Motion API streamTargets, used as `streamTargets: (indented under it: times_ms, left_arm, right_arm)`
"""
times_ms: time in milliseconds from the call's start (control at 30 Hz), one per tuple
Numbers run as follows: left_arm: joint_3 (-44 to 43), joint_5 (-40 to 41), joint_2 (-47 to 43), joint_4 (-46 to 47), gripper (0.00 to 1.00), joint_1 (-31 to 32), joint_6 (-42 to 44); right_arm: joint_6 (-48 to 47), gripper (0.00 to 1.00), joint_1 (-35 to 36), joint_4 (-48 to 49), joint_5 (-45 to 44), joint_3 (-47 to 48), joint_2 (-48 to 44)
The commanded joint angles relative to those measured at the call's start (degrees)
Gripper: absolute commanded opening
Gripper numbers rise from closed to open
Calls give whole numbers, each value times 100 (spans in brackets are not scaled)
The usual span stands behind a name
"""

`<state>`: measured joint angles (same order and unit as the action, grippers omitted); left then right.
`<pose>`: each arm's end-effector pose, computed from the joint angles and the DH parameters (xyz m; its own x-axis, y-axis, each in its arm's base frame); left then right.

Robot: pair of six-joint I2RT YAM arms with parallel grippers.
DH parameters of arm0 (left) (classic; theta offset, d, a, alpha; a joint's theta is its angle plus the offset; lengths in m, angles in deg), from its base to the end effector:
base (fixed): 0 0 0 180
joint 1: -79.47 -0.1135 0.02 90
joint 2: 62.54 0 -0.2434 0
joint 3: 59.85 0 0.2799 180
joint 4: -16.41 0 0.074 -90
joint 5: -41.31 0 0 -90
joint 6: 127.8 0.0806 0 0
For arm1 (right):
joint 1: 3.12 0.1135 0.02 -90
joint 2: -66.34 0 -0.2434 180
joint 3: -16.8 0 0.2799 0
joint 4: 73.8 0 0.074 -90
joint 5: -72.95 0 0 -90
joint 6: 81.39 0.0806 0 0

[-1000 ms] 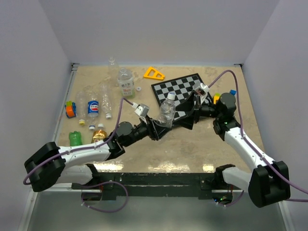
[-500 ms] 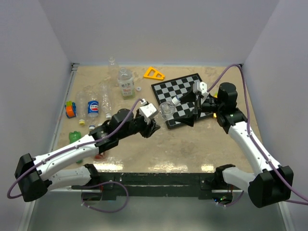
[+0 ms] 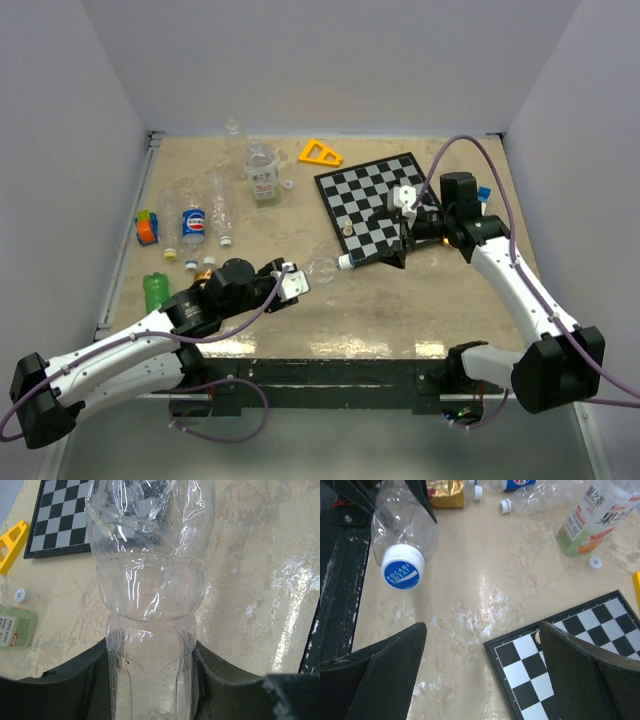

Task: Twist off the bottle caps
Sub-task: Pick up the plastic bottle at the center of the board.

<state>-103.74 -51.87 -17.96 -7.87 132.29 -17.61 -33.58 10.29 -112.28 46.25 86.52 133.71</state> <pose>0.1575 -0.2151 0.2158 0.0456 0.5101 -0.8589 0.8632 0.4126 0.2909 0.2703 0.1385 0.2847 0.1164 -0.2825 -0.9522 -0.9824 0.1080 -0.1522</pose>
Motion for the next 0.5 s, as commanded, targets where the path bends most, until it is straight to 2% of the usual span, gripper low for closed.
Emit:
streamTargets:
  times_ms: [0,167,233,367,467]
  left_arm:
    - [74,-112,51,663,0,-17,284]
    - [57,-121,192,663,0,-17,311]
    - [83,-156,166,671,0,-17,302]
    - [110,-139,122,689,0,-17,311]
    - [118,-139,95,698,0,-17,302]
  right_arm:
    - [-1438,98,-31,-1341,-56,382,442]
    - [-2660,98,-31,-2669,-90,673,935]
    - [-2689,98,-31,-2707,-222,638,927]
    - [-1891,98,-23,-1936,-564,515,541]
    - [-935,98,-31,-812,-933,305,-12]
